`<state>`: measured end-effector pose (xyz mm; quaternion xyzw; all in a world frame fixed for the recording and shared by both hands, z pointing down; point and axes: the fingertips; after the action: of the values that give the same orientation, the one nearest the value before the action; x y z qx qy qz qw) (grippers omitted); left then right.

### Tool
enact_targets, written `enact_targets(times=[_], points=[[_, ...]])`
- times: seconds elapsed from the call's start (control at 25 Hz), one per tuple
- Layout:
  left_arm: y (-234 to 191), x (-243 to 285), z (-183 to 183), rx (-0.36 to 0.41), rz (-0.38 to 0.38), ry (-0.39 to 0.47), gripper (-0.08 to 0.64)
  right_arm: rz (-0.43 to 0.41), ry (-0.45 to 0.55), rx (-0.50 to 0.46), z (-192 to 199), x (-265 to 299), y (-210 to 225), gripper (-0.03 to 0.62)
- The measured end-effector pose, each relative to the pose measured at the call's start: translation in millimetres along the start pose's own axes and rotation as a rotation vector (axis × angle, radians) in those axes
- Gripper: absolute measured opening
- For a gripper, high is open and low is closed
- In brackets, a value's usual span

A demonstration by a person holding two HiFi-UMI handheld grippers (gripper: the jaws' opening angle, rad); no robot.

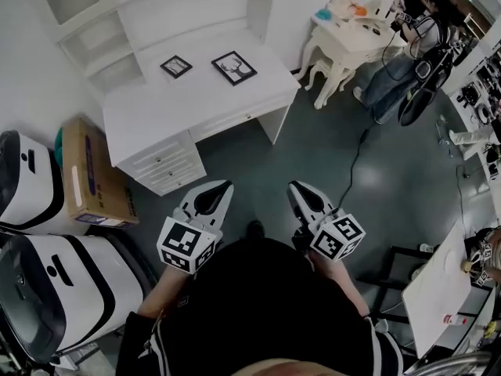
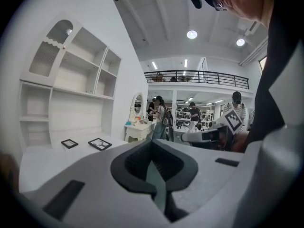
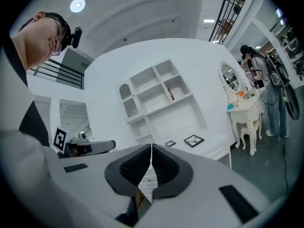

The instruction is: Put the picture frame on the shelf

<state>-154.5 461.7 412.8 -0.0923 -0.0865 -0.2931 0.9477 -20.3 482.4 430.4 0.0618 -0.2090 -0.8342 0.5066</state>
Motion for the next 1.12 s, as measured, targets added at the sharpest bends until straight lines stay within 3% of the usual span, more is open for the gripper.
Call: enact_targets(times=[0.2, 0.6, 0.84, 1.12], points=[[-27.2, 57.8, -20.2, -0.011, -0.044, 0.020, 0.005, -0.066, -0.056, -0.007, -19.8, 39.3, 47.3, 0.020], [-73.4, 135.4, -15.1, -0.061, -0.085, -0.037, 0.005, -0.119, -0.128, 0.045, -24.7, 102.8, 116.3, 0.020], [-135.4, 178.5, -17.4, -0.090, -0.096, -0.047, 0.005, -0.123, -0.157, 0.061, -32.0, 167.6, 151.1, 0.020], [-235.5, 233.8, -33.3, -0.092, -0.089, -0.056, 0.005, -0.083, -0.151, 0.049, -67.9, 267.3, 196.1, 0.020]])
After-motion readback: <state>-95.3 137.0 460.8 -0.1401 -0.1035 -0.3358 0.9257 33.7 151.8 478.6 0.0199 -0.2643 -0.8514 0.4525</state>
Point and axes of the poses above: the fingertips, and each gripper's own axes: x forward along the fingers, y to its right, z out of its underside, and after that the axes turned 1 degree about z, right-handed
